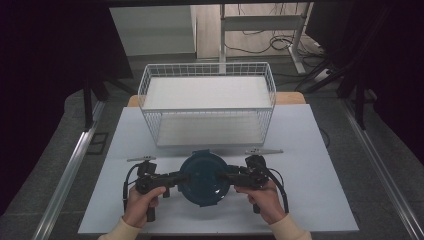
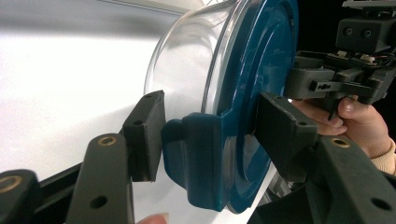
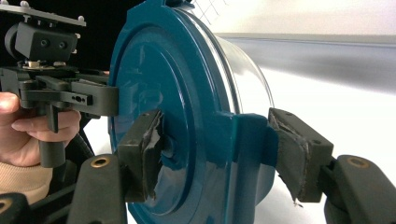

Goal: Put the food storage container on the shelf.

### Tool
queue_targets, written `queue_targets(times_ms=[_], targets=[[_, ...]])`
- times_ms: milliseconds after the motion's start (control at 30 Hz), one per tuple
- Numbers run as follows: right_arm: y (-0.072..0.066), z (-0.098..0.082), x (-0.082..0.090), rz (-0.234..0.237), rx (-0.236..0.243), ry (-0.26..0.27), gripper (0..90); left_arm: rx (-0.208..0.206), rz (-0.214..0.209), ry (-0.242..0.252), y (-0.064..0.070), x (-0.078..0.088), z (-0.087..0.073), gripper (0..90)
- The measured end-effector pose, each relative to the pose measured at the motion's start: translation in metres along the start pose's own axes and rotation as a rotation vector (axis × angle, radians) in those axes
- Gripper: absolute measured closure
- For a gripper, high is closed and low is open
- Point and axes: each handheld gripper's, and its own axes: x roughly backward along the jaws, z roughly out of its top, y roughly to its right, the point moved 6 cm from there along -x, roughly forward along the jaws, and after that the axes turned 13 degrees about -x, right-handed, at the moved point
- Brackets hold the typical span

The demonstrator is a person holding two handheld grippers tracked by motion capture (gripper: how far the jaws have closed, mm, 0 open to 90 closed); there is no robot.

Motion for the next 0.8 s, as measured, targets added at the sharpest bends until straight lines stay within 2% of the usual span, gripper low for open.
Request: queue_targets(times_ms=[500, 800], targets=[[-0.008, 0.007, 0.007, 0.001, 0.037, 0.014, 37.5, -0.030, 0.002, 0.018, 0.007, 0.004, 0.009, 43.7], [-0.013, 0.018, 0.012, 0.006, 0.059, 0.018, 37.6, -0.060, 0.014, 0.030, 0.011, 0.007, 0.021, 43.7]])
